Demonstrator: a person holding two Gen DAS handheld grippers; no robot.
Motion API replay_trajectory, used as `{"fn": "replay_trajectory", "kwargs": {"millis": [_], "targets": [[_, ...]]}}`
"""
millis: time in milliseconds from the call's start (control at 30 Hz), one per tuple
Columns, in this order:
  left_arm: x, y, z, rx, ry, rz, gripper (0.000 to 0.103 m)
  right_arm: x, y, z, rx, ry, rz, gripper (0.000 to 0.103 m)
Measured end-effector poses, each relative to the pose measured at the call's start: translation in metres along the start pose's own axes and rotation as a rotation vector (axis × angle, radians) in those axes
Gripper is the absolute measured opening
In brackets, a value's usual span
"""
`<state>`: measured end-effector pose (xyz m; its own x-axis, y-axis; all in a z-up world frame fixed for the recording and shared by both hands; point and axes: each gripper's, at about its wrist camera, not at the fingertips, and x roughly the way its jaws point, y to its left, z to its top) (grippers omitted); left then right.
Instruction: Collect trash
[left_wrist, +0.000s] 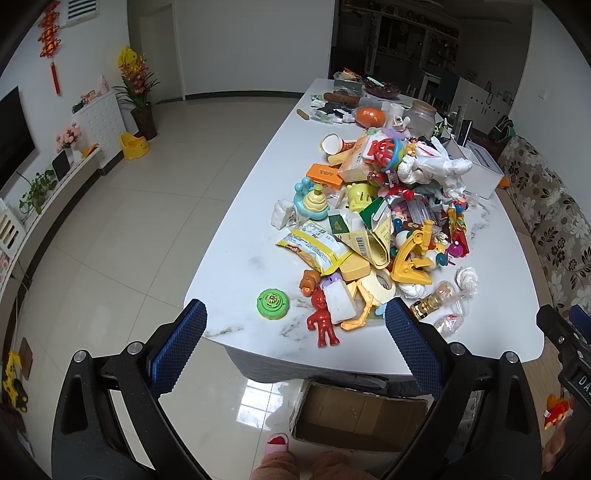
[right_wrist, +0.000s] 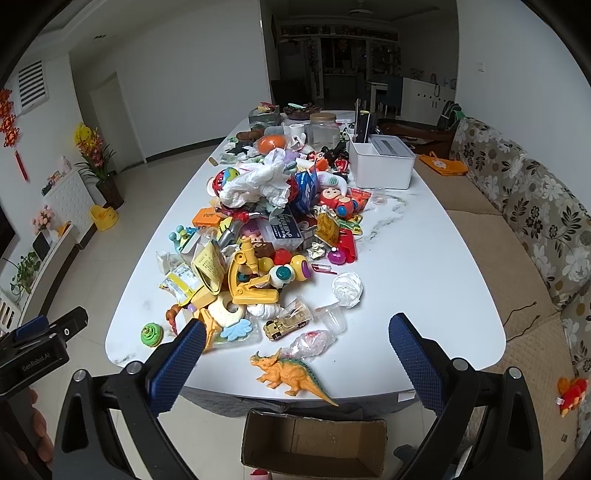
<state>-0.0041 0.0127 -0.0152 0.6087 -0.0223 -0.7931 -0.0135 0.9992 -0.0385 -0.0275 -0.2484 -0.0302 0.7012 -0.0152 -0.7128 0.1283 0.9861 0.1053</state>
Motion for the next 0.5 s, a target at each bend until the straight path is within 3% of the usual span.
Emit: {"fn": "replay_trajectory", "kwargs": {"millis": [133,267,400,500], "targets": [[0.004,0.004,-0.008,0.003,-0.006,-0.024,0.095,0.008,-0.002,-0.008,-0.042,0.005,0.027,0.098],[0.017,0.02,-0.034,-0.005,0.017,-0.067,0.095,0.04,0.0,-0.038,-0.15,0.049,0.066,0.098],[0.036,0.046,-0.071,-0.035,0.112,-0.079,0.095,0.085,0.006,-0.068,-0.231,0.163,0.099,0.097],[0.044,0.065,-0.094,-0.066,0.177,-0.047,0.095,0.115,0.002,-0.079,-0.212,0.235,0.118,0.094]]}}
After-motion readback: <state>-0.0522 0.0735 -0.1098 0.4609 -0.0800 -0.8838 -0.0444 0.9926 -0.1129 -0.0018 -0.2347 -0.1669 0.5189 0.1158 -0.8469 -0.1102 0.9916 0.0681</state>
